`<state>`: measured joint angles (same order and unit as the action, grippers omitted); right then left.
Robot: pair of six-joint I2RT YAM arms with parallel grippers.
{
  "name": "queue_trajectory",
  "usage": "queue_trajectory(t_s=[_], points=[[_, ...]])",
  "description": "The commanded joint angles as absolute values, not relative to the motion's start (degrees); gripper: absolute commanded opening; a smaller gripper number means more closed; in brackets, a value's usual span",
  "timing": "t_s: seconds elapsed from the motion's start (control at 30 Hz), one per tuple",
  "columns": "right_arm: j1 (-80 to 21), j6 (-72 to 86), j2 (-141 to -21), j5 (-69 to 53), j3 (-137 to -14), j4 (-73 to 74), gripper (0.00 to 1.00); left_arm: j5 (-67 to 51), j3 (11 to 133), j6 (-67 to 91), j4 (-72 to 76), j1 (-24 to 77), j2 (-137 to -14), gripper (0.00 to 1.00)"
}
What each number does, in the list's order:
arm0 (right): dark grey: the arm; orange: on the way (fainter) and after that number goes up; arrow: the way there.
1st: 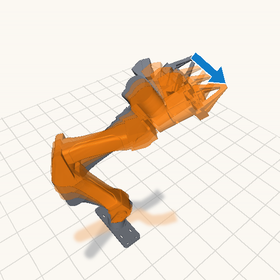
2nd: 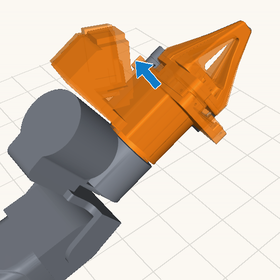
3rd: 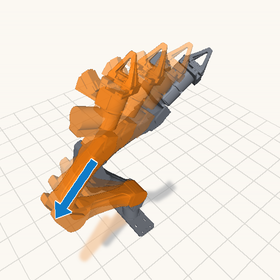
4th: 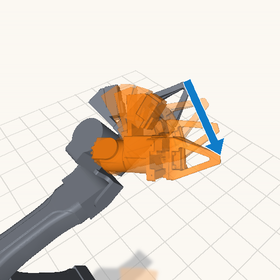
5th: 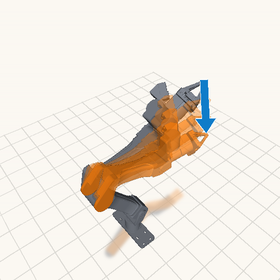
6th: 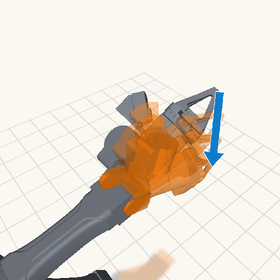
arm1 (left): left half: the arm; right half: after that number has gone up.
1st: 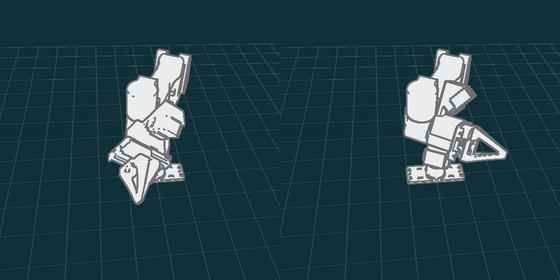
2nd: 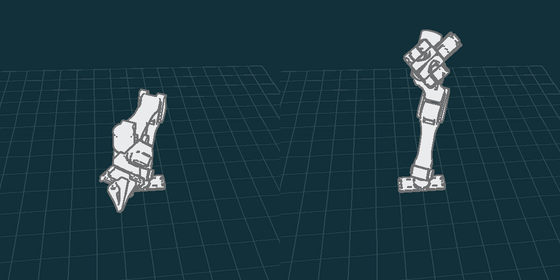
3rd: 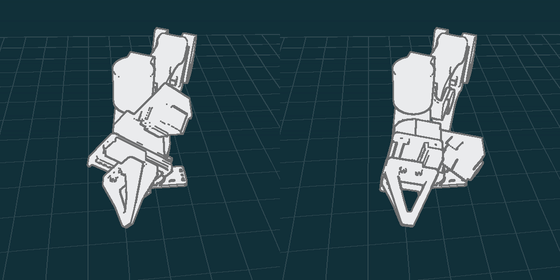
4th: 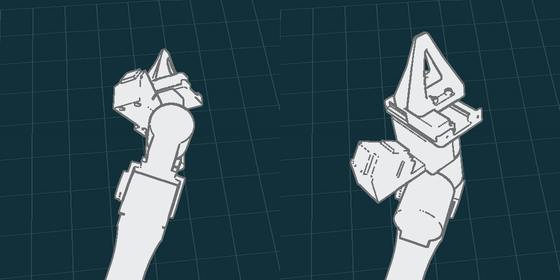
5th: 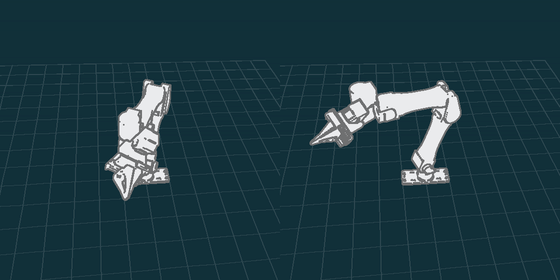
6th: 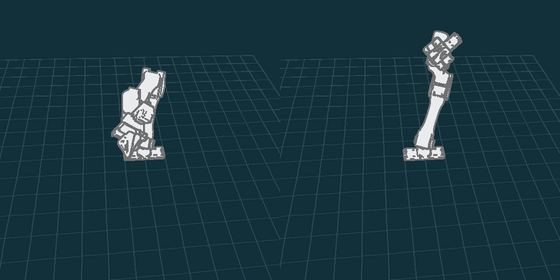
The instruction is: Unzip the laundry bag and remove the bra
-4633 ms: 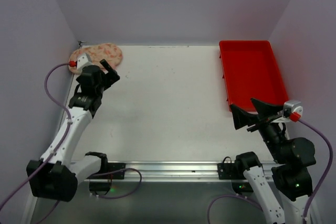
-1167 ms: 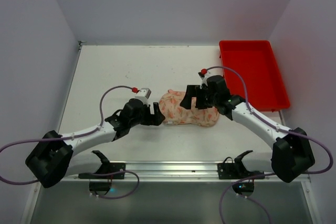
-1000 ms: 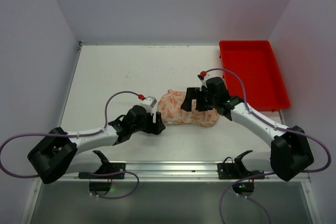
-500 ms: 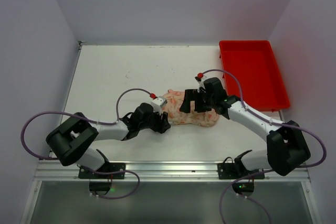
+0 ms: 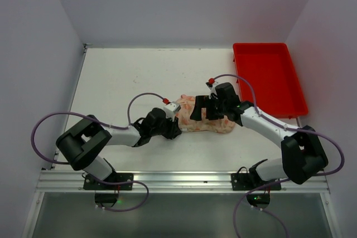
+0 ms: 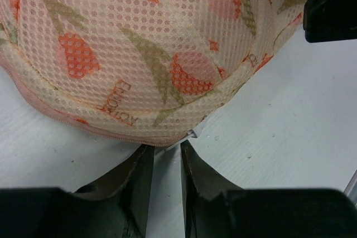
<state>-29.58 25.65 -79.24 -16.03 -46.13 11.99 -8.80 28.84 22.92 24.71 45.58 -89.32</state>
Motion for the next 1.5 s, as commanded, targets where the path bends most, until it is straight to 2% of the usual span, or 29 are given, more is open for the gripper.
queue_trajectory(t_s=[0.0, 0.2, 0.6, 0.9, 1.07, 1.47], points=[[-29.79, 25.4, -79.1, -16.96, -47.11, 9.84, 0.99, -10.46, 30.15, 22.41, 28.38, 45.88, -90.09, 0.29], [-29.79, 25.75, -79.28, -17.23, -46.58, 9.41, 0.99, -13.8, 28.48, 24.34, 32.25, 45.88, -89.56, 0.35], [-29.79, 27.42, -80.77, -18.45, -46.76, 8.62, 0.99, -17.84, 28.74, 27.16, 35.06, 46.05, -91.41, 0.35], [-29.79, 29.62, -85.78, -20.21, -48.42, 8.17, 0.98, -13.8, 27.69, 29.62, 34.28, 45.97, -90.26, 0.45], [-29.79, 31.02, -88.32, -22.06, -49.92, 7.56, 0.98, -14.67, 27.68, 30.94, 35.42, 45.97, -91.67, 0.44], [-29.79, 32.17, -89.03, -23.12, -50.63, 6.94, 0.97, -16.96, 27.07, 33.05, 37.79, 46.05, -92.2, 0.32]])
